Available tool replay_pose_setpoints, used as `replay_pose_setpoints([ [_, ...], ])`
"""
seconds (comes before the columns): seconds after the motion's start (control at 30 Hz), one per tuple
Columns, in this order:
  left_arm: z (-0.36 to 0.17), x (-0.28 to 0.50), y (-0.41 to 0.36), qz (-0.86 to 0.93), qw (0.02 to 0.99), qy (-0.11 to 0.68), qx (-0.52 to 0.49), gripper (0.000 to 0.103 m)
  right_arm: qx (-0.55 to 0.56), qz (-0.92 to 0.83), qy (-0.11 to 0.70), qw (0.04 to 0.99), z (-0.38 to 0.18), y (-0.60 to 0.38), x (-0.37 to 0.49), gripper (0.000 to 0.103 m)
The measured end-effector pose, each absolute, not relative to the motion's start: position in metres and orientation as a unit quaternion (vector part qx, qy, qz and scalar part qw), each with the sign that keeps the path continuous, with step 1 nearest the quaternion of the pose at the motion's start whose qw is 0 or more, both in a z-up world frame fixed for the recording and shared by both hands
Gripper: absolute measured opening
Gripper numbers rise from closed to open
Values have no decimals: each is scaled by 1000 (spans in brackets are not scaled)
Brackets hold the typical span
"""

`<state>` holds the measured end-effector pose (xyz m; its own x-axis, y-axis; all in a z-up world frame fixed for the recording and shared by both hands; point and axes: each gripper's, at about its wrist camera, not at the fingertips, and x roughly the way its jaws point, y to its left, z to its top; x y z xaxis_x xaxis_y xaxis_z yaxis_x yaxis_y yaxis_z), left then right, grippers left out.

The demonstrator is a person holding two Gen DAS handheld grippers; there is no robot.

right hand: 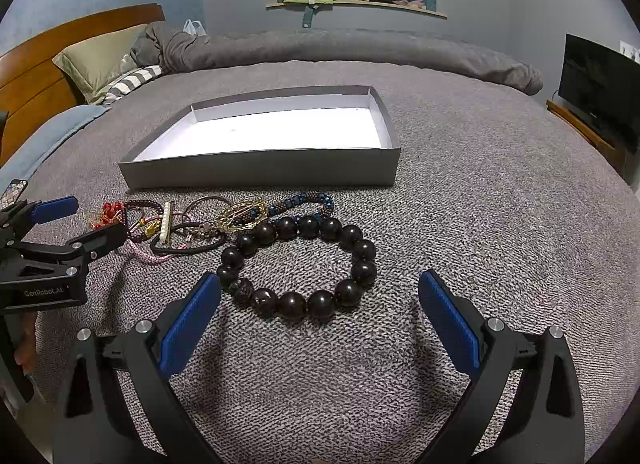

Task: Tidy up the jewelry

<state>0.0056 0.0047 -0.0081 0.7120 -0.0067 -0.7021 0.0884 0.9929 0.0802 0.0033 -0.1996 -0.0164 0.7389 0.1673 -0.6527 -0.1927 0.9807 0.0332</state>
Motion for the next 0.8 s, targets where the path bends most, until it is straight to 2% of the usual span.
replay_pose_setpoints([
  [0.8,-6,9,5,-26,923,381,54,101,-21,96,351,931,-17,-196,3,97],
])
